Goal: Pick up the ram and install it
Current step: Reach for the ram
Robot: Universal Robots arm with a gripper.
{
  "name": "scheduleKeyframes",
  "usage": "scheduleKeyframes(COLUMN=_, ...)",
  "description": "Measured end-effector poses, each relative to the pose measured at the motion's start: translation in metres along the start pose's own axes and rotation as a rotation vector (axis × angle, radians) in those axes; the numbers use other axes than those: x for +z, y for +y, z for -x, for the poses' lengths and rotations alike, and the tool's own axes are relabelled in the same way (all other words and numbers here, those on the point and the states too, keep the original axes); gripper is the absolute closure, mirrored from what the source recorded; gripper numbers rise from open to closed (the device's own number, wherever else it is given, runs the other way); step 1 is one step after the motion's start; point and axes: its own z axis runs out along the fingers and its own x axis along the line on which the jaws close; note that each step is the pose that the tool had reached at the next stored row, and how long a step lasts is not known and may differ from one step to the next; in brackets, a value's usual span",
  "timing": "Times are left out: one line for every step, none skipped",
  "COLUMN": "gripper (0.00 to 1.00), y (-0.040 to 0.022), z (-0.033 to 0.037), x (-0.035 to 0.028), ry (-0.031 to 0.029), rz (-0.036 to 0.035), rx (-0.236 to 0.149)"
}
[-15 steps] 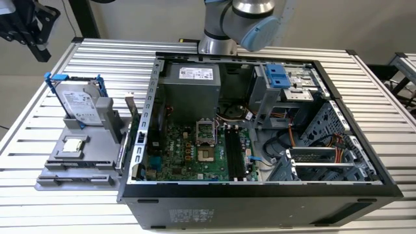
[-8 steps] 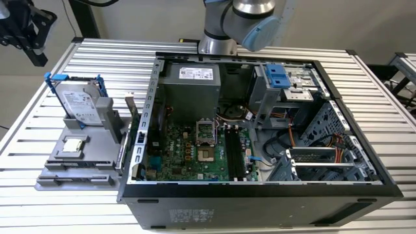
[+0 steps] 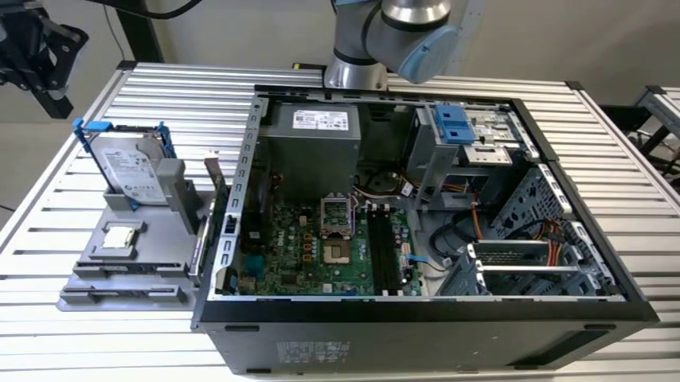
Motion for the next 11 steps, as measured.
scheduleKeyframes(gripper=1.00, y=-0.0020, z=0.0009, x=-0.0001, ry=0.0006, rz=0.0000, rx=0.000)
scheduleKeyframes(gripper=1.00, y=-0.0038, z=0.0018, x=-0.0002, ry=0.0012, rz=-0.0001, rx=0.000)
scheduleKeyframes(gripper=1.00, y=-0.0055, z=0.0026, x=-0.0002, ry=0.0016, rz=0.0000, rx=0.000)
scheduleKeyframes(gripper=1.00, y=-0.0072, z=0.0035, x=-0.0003, ry=0.0023, rz=-0.0001, rx=0.000)
scheduleKeyframes(gripper=1.00, y=-0.0089, z=0.0040, x=-0.0003, ry=0.0027, rz=-0.0001, rx=0.000)
scheduleKeyframes(gripper=1.00, y=-0.0108, z=0.0044, x=-0.0004, ry=0.0028, rz=0.0000, rx=-0.001)
scheduleKeyframes(gripper=1.00, y=-0.0126, z=0.0048, x=-0.0005, ry=0.0029, rz=0.0000, rx=-0.001)
scheduleKeyframes(gripper=1.00, y=-0.0143, z=0.0053, x=-0.0006, ry=0.0029, rz=-0.0001, rx=-0.002)
scheduleKeyframes(gripper=1.00, y=-0.0160, z=0.0057, x=-0.0007, ry=0.0030, rz=-0.0001, rx=-0.002)
scheduleKeyframes(gripper=1.00, y=-0.0177, z=0.0062, x=-0.0007, ry=0.0029, rz=0.0000, rx=-0.003)
scheduleKeyframes(gripper=1.00, y=-0.0193, z=0.0068, x=-0.0008, ry=0.0031, rz=-0.0001, rx=-0.004)
